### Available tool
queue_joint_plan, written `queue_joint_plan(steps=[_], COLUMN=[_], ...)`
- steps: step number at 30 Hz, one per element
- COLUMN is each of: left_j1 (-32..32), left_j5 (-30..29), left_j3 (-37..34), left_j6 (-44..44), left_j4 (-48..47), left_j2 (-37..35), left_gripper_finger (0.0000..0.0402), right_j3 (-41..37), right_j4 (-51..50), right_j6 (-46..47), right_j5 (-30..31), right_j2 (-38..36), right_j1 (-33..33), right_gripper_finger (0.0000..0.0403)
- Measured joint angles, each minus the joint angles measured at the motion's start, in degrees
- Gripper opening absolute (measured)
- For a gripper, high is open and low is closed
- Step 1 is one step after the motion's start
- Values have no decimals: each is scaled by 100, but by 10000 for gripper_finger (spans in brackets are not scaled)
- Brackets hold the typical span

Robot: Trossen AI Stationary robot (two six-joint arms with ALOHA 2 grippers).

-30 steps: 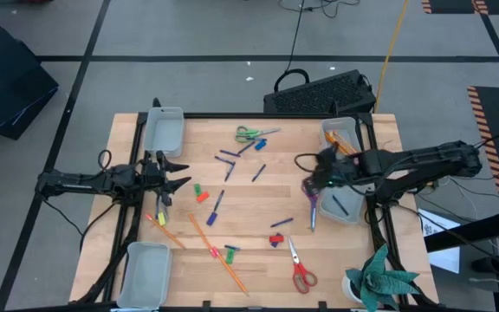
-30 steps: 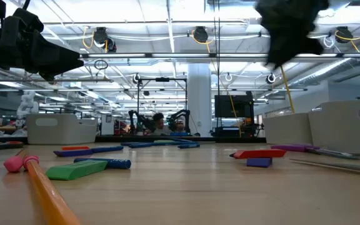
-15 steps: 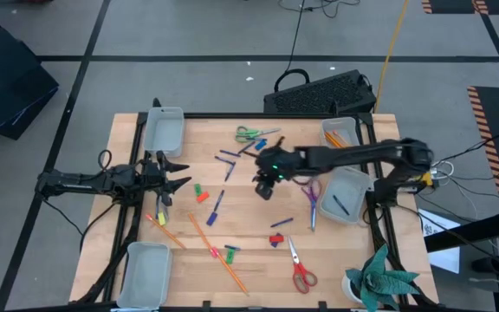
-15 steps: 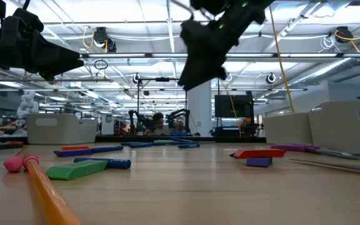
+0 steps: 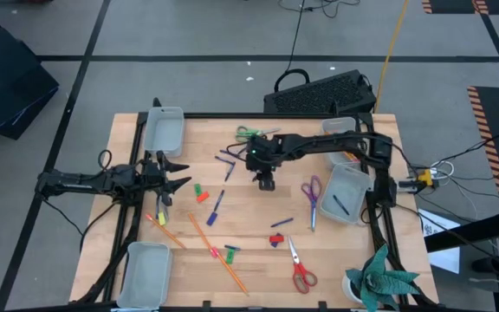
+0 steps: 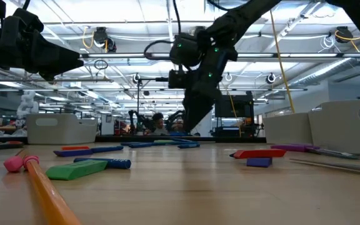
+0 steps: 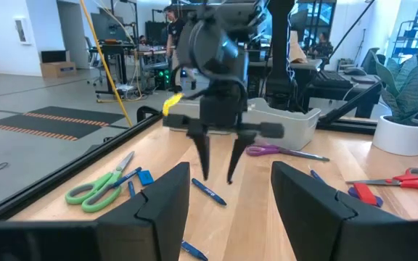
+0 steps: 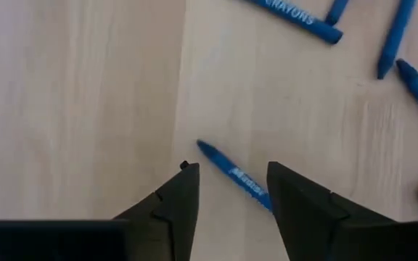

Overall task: Sort crayons/erasers/pens/pencils in bins
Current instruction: Put the blue crayon into the middle right gray bin

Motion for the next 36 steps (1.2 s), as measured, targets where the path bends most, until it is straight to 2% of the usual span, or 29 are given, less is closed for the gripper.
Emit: queue_joint_plan(steps=[5, 18, 21, 27, 36], left_j1=[0, 1, 1, 0, 0], left_j5=[7, 31, 31, 31, 31], left_j3=[0, 0, -2, -1, 0], left_j6=[-1, 0, -1, -1, -1], left_j4=[13, 24, 26, 28, 31], left_j2=[0, 2, 2, 2, 2], left_gripper_finger=[198, 198, 198, 198, 198], right_j3=[145, 153, 153, 151, 100], right_j4=[-48, -171, -236, -280, -373], right_j6=[-992, -1192, -940, -398, 506], right_j5=[4, 78, 335, 439, 450], right_j2=[255, 604, 606, 611, 332], right_j1=[-6, -188, -185, -169, 126], right_gripper_finger=[145, 76, 57, 20, 22])
